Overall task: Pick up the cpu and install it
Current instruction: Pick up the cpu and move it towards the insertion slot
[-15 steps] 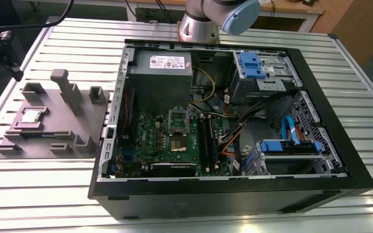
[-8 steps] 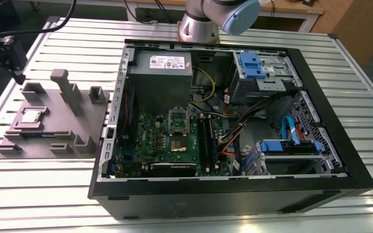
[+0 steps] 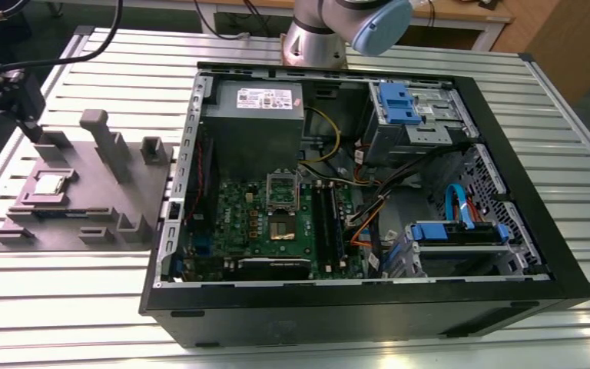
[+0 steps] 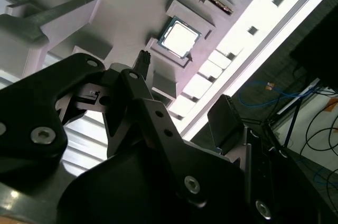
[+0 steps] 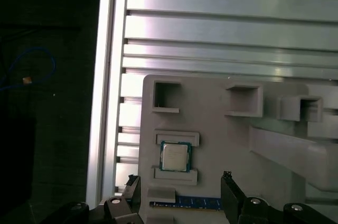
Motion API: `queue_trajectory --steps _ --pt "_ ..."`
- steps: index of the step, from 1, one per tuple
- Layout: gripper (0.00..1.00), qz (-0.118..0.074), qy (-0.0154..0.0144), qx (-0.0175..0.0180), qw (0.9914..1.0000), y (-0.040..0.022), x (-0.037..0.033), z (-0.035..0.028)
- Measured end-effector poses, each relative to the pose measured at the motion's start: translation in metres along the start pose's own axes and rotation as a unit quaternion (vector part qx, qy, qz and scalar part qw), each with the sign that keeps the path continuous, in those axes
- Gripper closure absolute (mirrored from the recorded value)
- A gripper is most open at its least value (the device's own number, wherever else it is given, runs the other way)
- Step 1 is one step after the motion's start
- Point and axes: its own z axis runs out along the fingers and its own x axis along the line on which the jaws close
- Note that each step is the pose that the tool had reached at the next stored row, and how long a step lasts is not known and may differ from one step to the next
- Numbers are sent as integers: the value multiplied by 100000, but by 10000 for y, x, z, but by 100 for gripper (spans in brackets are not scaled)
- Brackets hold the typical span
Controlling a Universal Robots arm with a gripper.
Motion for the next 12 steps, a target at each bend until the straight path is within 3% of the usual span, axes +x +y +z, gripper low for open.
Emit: queue_trajectory --steps 12 --pt "29 -12 4 5 100000 -3 -1 42"
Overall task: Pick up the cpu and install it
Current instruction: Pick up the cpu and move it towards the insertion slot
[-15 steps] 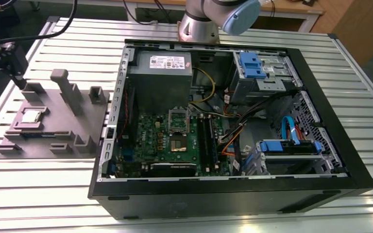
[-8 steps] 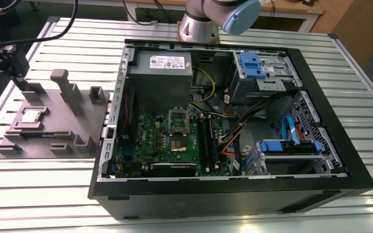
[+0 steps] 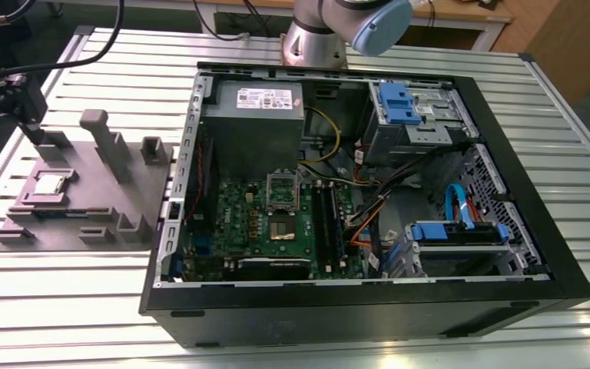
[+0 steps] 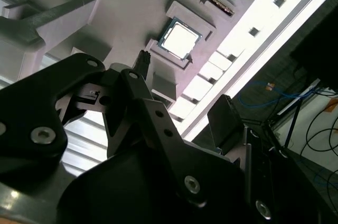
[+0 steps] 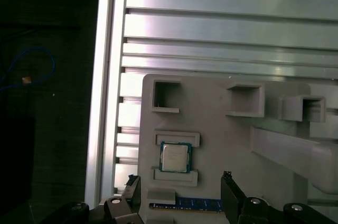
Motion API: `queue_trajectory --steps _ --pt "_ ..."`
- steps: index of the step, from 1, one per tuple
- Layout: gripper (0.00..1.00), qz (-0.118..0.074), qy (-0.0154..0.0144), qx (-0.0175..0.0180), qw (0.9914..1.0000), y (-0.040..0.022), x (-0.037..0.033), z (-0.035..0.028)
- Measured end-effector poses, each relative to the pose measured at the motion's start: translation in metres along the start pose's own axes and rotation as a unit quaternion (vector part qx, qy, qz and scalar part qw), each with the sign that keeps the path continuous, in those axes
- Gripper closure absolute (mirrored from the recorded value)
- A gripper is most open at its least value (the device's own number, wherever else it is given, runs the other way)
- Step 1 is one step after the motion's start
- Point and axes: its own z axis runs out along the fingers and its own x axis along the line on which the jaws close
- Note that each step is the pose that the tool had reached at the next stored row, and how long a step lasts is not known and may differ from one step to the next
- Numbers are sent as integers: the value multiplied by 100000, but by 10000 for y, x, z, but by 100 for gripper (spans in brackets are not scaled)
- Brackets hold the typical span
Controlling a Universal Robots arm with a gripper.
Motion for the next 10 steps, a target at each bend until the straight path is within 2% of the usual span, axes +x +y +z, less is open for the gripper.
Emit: queue_trajectory --steps 10 --pt "29 -1 2 3 100000 -3 0 62"
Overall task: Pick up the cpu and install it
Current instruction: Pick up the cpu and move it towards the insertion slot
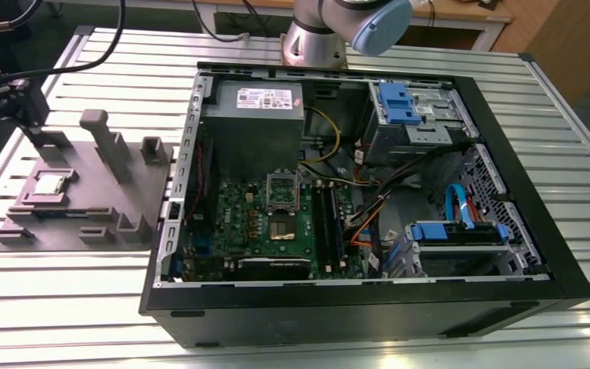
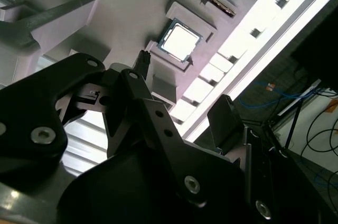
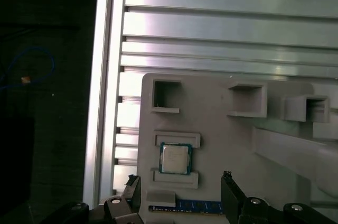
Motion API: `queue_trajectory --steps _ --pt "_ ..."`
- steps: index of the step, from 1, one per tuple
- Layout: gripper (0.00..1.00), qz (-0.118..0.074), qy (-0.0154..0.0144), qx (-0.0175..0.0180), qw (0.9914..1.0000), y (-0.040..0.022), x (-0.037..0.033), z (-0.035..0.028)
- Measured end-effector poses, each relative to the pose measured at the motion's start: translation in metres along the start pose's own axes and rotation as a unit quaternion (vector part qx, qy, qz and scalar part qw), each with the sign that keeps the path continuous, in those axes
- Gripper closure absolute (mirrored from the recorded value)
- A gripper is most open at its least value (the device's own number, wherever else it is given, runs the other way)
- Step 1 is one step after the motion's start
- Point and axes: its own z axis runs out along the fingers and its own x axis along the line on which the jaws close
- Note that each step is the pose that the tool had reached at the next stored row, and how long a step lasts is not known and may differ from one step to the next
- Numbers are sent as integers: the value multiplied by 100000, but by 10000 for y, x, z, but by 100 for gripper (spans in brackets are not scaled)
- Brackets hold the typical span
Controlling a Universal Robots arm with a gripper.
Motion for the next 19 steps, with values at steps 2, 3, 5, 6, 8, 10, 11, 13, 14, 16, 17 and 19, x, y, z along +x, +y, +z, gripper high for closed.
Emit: queue_trajectory --steps 2,3,5,6,8,10,11,13,14,16,17,19 --pt "29 2 -2 0 100000 -1 0 16" --pt "29 1 -5 -1 100000 -1 0 25" --pt "29 4 0 -1 100000 -2 0 44" --pt "29 7 -2 -1 100000 -3 0 56" --pt "29 6 -4 -4 100000 -5 0 87" --pt "29 3 0 -1 100000 -8 -1 123" --pt "29 -1 -2 -2 100000 -10 0 143" --pt "29 -43 0 -1 100000 -15 -1 178" --pt "29 -57 1 0 100000 -17 -1 196" --pt "29 -58 2 0 100000 -22 -1 231" --pt "29 -51 6 1 100000 -24 -1 250" --pt "29 -65 1 -1 100000 -36 -1 284"
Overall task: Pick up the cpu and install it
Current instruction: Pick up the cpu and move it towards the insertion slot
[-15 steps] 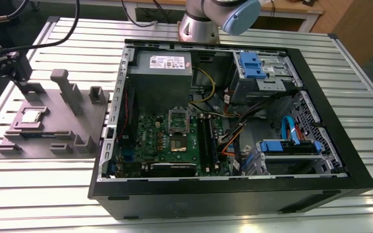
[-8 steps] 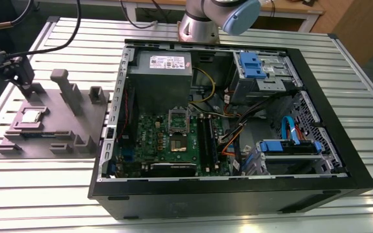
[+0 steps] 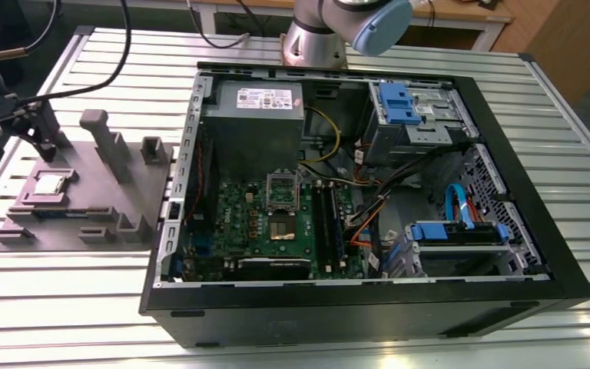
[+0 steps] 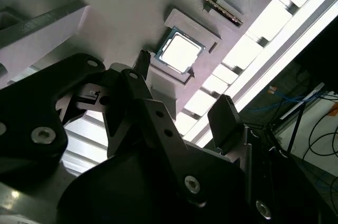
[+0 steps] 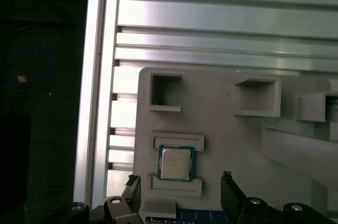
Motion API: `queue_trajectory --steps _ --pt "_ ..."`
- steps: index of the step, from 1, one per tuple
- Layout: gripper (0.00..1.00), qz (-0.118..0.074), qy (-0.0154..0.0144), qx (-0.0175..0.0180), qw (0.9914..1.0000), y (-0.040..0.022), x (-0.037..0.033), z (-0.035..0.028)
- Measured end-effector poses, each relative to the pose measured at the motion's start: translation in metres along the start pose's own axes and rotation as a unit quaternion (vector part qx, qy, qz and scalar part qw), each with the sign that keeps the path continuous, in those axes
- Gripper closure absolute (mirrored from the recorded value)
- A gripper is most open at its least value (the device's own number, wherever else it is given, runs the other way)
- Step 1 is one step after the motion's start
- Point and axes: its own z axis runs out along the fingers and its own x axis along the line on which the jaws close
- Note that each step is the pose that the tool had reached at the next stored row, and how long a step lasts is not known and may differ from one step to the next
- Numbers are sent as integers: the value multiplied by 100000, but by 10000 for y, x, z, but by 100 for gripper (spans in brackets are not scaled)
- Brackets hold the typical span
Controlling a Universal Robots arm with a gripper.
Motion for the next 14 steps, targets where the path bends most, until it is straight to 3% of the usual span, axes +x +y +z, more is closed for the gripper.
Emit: queue_trajectory --steps 14 --pt "29 9 -6 -2 100000 -13 1 87"
